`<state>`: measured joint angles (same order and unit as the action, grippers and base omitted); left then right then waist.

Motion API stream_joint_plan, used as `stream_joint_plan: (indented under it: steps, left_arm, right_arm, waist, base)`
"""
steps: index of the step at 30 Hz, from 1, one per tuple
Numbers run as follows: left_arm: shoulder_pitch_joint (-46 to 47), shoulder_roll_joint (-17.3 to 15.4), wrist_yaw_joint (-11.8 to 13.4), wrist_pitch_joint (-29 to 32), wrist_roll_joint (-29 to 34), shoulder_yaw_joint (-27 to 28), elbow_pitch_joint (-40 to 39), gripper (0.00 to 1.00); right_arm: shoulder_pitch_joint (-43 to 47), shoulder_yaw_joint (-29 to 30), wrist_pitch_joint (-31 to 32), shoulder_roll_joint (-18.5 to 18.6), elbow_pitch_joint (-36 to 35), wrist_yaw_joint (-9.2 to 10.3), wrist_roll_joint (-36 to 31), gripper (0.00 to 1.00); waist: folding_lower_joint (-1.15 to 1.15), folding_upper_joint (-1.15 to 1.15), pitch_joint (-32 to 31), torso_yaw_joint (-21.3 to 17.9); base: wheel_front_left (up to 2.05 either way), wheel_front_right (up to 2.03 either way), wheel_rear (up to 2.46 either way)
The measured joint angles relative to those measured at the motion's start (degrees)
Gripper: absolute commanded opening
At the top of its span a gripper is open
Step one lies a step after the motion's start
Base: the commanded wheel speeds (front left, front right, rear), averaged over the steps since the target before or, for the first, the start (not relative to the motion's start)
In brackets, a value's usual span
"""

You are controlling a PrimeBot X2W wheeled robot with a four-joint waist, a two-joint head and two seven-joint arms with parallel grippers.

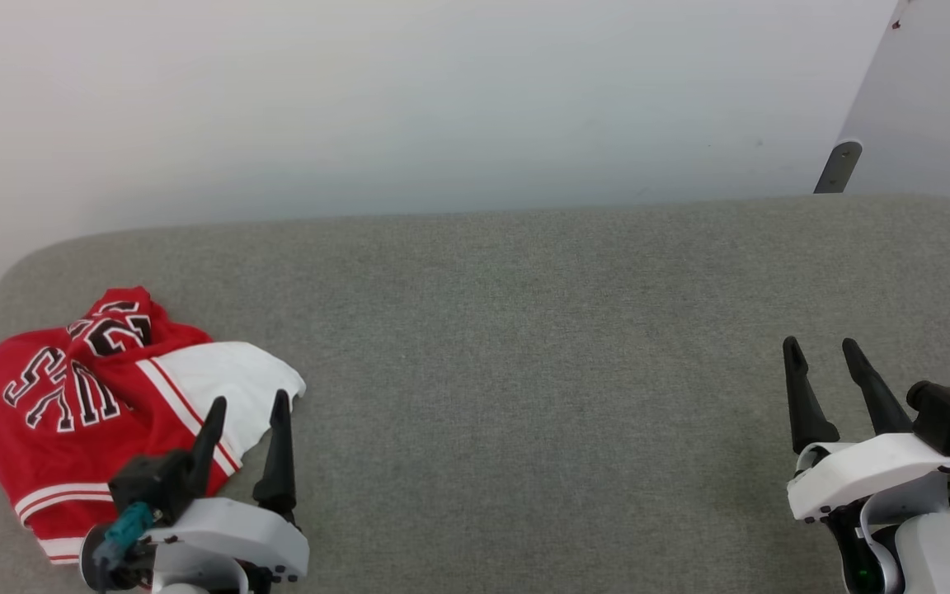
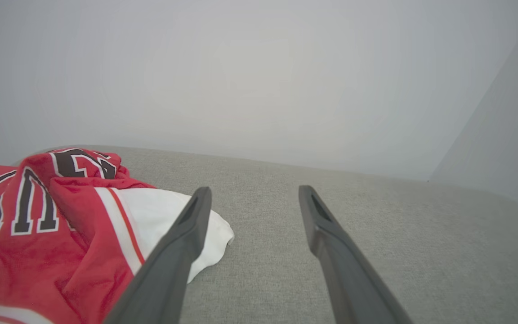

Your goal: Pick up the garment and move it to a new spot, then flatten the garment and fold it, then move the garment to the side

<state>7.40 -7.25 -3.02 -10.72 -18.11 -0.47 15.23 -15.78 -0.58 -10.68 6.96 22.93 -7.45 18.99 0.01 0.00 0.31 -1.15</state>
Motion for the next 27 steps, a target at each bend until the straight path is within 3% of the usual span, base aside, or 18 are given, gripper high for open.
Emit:
stream_joint_plan:
  steps: [27]
  left_arm:
    - [0.93,0.19,0.04,-3.11,9.24,1.15,4.01,1.00]
  right_arm:
    - [-1.32,1.41,-3.15,-0.18,2.66,-0.01,-6.99,1.00]
  waist:
    - [0.00,0.00,-0.11,-0.30]
  base:
    - [0.00,0.00,0.00]
